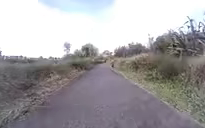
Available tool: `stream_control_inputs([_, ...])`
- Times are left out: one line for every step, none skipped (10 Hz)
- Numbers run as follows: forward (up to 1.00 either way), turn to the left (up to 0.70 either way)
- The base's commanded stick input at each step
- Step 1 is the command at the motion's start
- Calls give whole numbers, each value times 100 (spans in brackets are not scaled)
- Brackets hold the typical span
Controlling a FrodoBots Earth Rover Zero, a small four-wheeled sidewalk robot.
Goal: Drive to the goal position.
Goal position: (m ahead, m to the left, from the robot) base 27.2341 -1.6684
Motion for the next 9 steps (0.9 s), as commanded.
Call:
stream_control_inputs([85,0])
stream_control_inputs([85,0])
stream_control_inputs([85,0])
stream_control_inputs([85,0])
stream_control_inputs([85,0])
stream_control_inputs([85,-1])
stream_control_inputs([85,-2])
stream_control_inputs([85,-16])
stream_control_inputs([85,-34])
